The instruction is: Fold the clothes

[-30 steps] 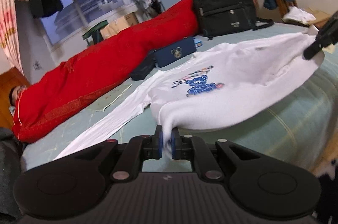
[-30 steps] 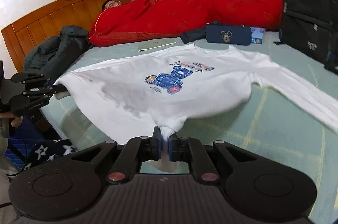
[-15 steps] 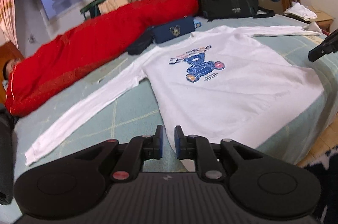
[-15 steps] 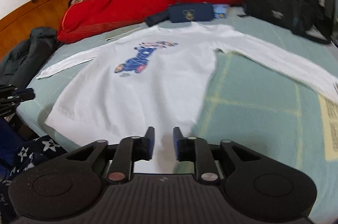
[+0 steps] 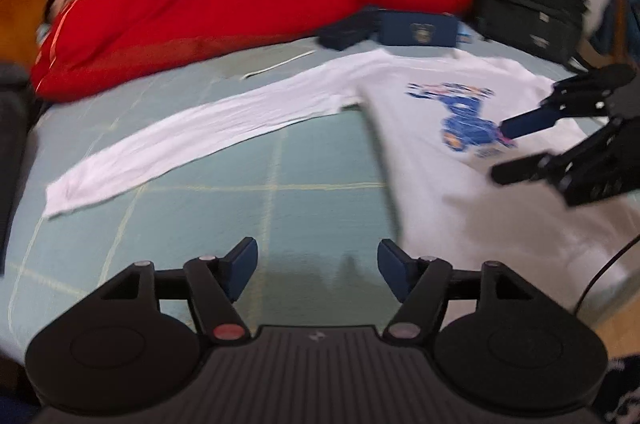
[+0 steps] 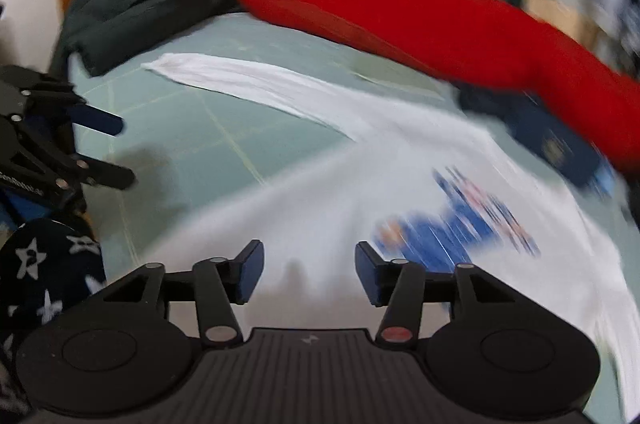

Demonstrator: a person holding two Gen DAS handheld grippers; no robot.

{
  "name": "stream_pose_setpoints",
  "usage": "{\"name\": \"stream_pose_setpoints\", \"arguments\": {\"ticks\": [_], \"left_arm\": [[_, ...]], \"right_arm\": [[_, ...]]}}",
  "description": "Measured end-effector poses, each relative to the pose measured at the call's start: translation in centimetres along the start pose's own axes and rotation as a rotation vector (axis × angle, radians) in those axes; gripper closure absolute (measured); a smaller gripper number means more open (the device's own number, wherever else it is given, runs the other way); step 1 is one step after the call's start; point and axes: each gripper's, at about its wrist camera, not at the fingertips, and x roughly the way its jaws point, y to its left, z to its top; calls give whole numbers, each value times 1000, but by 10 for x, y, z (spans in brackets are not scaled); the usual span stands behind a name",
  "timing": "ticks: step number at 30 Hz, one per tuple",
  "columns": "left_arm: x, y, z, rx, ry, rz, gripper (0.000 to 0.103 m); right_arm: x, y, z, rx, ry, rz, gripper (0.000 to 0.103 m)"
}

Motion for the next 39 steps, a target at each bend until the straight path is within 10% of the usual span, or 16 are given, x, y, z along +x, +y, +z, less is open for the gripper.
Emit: {"name": "stream_pose_setpoints", "arguments": {"ticks": [5,10,26,39], "left_arm": [[9,22,-2,-96,32,-6,33],[18,30,-3,-143,53,-55,33],[109,-11,59,-222,65,-427,38],[200,-13,58,-483,151,-669,88]], "right_arm": [[54,36,37,-137,54,65,41],[83,36,26,-237,144,-65,41],[30,-64,-38,94,127,-89,30],[-12,-90,-71,363,-54,-61,30]]}}
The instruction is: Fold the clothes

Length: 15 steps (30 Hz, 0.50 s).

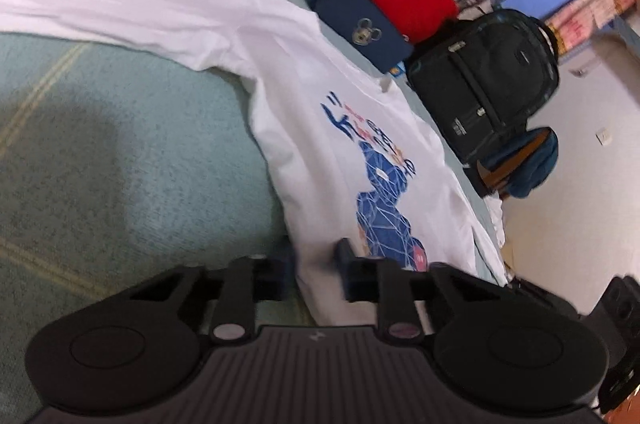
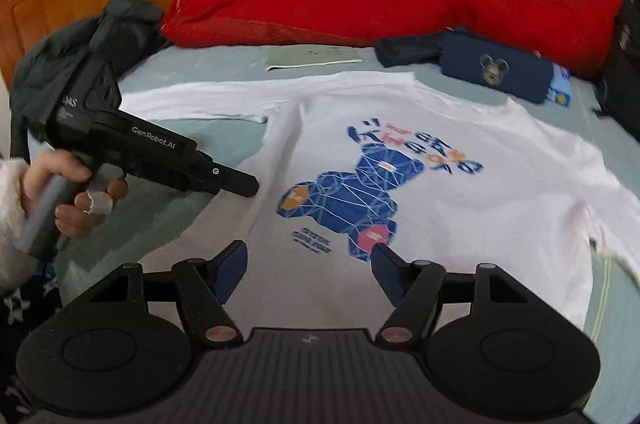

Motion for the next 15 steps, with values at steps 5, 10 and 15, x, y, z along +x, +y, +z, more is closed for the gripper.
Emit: {"name": "stream_pose_setpoints", "arguments": {"ticks": [5,10,15], "left_arm": [[-18,-14,-1,84,-44,71,98],[-43,-13,4,113,-71,171,98],[-62,3,10,99,-83,275,98]], "right_arm": [[1,-8,-2,45,-19,4,30],[2,-9,-5,50,-22,3,30],[2,-13,-8,70,-25,-9,30]]}}
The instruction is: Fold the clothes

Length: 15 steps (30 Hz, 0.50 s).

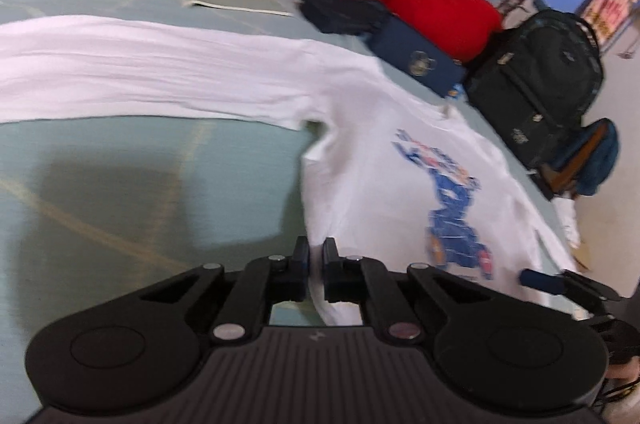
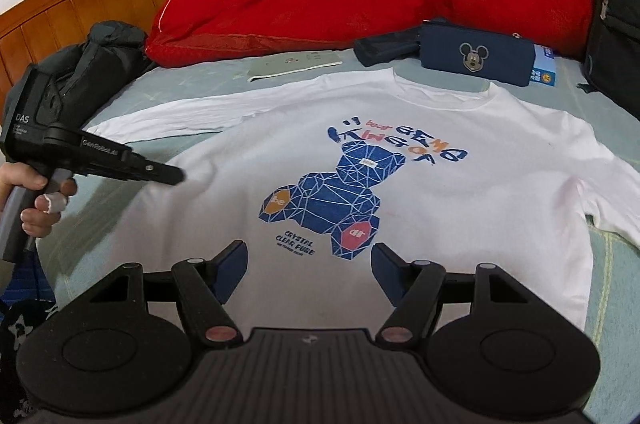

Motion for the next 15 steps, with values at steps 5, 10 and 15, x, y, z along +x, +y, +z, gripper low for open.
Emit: {"name": "stream_pose_setpoints", "arguments": {"ticks": [5,10,15], "left_arm": [[-11,13,8,9,2,9,97],[-10,9,31,-6,-40,-51,81],[34,5,60,-94,-23,-130,79]], "right_arm": [[-1,-8,-3,27,1,-20,30],[-5,-17,-4,53,-7,-39,30],[-17,-28,-4,75,-25,-74,29]]}}
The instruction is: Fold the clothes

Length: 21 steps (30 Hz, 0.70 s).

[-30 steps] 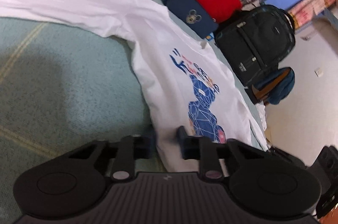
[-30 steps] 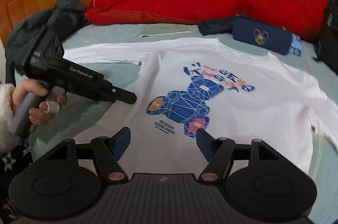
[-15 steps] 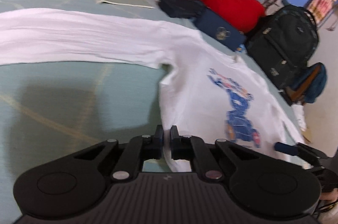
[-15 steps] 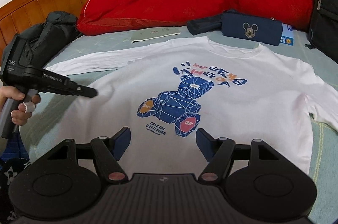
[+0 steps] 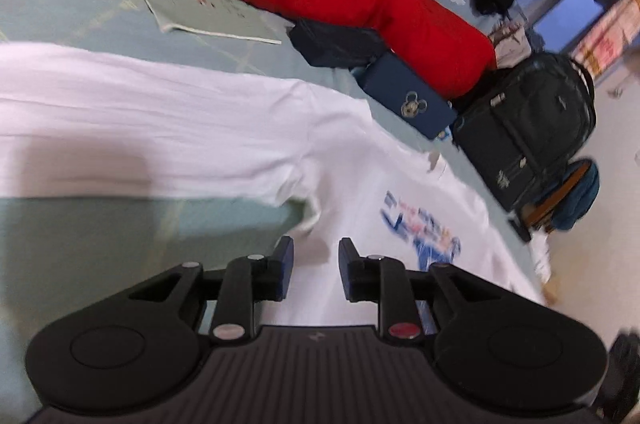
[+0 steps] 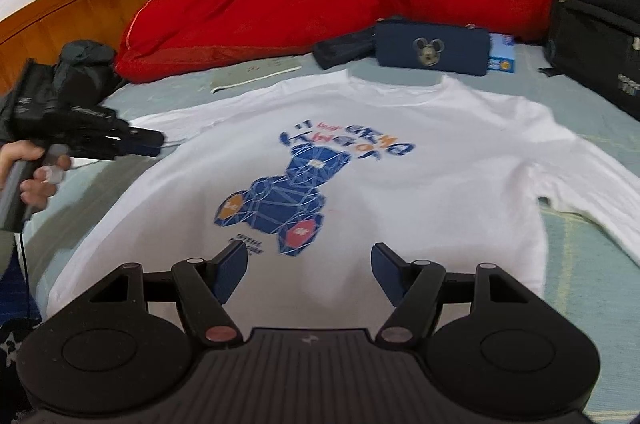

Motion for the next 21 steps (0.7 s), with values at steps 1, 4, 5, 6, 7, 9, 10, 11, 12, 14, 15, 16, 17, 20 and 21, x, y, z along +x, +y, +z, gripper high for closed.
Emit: {"name": "stream_pose_setpoints", "arguments": {"ticks": [1,4,5,6,7,9,10,11,12,14,15,16,17,20,21], "left_arm": [[10,1,4,-19,4,-13,78],[35,8,12,-96,37,-35,75],[42,11,13,-126,45,-39,75],[45,13,13,-150,42,-50,75],[48,15,12,-174,39,-61,76],[51,16,12,-193,27,-61,81],[51,14,12,-179,10,-35,91],[51,11,13,-154,2,-9,92],[50,8,13,-136,-2,1,93],[48,1,15,-86,-15,38,95],[45,-3,17,-60,-25,57,96],[40,-6,18,-49,-47,65,97],[36,-8,20,-38,-69,72,97],[27,-4,24,-44,-79,57,97],[25,-2,26,-51,-73,50,97]], "right_arm": [[-3,-3,0,7,-4,-7,29],[-11,-12,-1,31,-13,-39,28],[-13,-15,-2,40,-14,-49,28],[-15,-18,-3,49,-16,-56,28],[-16,-21,-4,57,-18,-62,28],[-17,-27,-5,76,-19,-70,28],[-17,-29,-5,85,-19,-73,28],[-17,-30,-6,91,-19,-76,28],[-16,-31,-6,94,-17,-78,28],[-15,-32,-6,92,-16,-81,28],[-15,-32,-7,90,-15,-82,28],[-15,-33,-7,89,-14,-83,28],[-15,-33,-7,88,-15,-86,28],[-17,-38,-7,98,-19,-97,28],[-17,-40,-7,105,-20,-101,28]]}}
